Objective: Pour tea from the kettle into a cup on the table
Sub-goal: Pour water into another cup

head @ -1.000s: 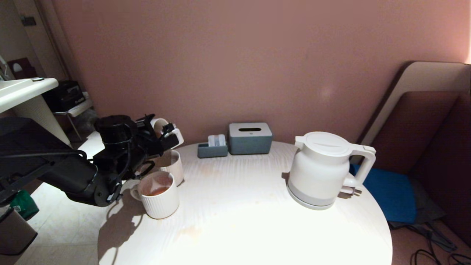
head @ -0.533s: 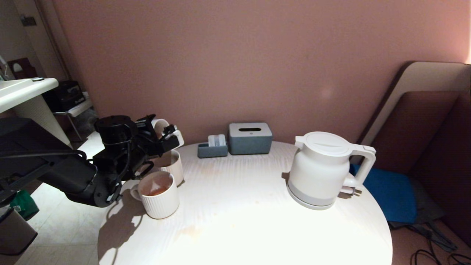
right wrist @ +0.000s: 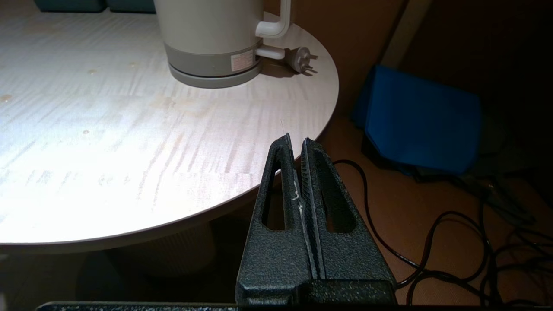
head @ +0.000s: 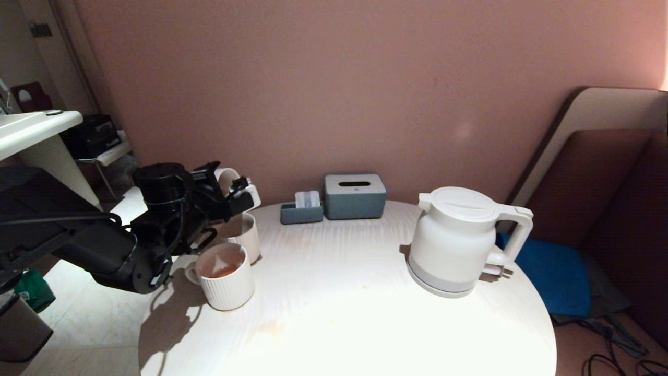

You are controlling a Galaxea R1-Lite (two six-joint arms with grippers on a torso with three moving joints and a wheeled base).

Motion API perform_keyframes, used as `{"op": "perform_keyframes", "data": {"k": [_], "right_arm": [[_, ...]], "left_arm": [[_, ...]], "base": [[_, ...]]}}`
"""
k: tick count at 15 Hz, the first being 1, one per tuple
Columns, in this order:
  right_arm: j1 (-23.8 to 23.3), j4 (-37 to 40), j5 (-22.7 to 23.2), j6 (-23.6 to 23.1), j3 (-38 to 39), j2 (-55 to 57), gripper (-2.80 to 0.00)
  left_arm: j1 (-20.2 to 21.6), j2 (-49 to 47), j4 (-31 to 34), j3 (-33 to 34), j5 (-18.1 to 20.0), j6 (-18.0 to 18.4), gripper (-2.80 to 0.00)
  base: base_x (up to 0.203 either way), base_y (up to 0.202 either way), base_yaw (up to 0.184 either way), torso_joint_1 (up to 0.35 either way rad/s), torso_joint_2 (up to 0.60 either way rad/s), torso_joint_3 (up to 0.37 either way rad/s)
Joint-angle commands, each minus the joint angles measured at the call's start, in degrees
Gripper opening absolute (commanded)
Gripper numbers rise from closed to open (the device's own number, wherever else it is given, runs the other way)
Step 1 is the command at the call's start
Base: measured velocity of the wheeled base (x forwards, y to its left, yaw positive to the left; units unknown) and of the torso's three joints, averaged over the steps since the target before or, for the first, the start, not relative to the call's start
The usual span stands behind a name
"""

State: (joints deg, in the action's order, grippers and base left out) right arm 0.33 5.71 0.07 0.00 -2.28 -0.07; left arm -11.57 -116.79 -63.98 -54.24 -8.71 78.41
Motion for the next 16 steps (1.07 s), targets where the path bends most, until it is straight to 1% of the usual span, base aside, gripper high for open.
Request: {"op": "perform_keyframes", "data": {"k": [1,11,16], "right_arm": [[0.0,0.1,0.0,0.0,0.0,0.1,-2.8],[0.0,0.0,0.0,0.0,0.0,0.1,-2.8],[0.0,0.1,0.0,0.0,0.0,0.1,-2.8]], "left_arm": [[0.1,0.5,-0.4,-0.3,-0.1,1.0,-2.8],[0.2,0.5,-0.4,0.0,0.0,2.6,-2.8],[0.1,0.6,-0.4,-0.1,0.0,2.8,-2.8]], "base": [[0.0,0.0,0.0,0.0,0.0,0.0],[0.0,0.0,0.0,0.0,0.0,0.0],[0.0,0.0,0.0,0.0,0.0,0.0]]}}
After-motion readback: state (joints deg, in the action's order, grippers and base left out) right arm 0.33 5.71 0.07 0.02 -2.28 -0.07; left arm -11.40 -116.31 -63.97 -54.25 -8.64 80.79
